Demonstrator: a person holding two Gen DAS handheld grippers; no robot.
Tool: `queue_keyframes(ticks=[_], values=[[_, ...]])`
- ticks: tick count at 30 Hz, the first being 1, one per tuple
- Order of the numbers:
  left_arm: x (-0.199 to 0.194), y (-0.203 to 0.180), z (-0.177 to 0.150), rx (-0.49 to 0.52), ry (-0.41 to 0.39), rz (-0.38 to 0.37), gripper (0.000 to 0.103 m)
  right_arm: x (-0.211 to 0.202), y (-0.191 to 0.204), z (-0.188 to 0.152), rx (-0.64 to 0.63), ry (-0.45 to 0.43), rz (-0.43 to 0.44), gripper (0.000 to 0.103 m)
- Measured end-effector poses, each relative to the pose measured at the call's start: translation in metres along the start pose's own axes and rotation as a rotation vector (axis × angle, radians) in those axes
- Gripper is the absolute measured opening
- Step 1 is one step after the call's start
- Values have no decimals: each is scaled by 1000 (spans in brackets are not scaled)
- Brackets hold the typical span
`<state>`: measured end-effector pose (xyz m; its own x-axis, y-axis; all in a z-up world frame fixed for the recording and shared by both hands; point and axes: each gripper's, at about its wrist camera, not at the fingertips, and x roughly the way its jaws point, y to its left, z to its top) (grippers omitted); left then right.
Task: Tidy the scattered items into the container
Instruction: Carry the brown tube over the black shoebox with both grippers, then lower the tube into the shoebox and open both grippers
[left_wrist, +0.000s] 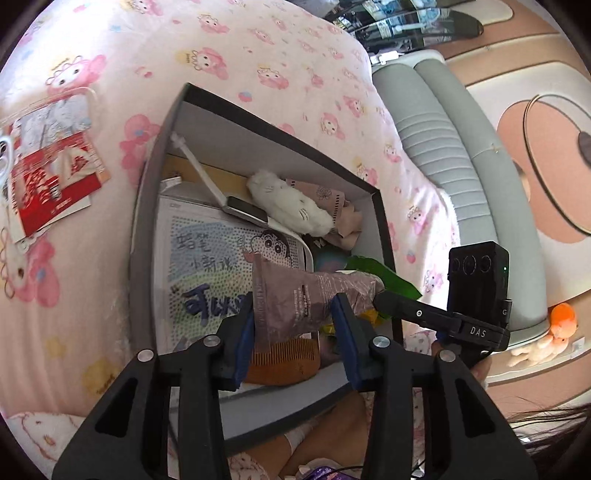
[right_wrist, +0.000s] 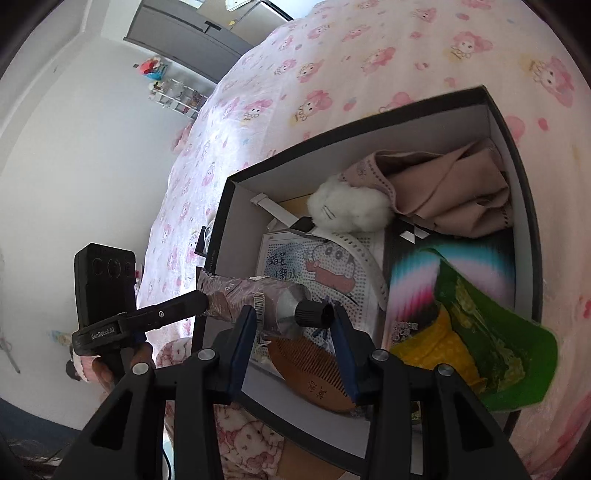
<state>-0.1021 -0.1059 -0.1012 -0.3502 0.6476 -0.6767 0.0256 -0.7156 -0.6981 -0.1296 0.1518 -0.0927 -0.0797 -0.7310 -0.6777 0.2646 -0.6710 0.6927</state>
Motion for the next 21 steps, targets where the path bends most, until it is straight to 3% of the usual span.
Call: queue_keyframes(ticks=[10, 21], values=[[33, -9, 15, -2, 8, 119, 52, 5, -21, 13, 72, -26, -78, 39], [39, -3, 16, -39, 17, 114, 53, 9, -18, 15, 43, -51, -149, 42]])
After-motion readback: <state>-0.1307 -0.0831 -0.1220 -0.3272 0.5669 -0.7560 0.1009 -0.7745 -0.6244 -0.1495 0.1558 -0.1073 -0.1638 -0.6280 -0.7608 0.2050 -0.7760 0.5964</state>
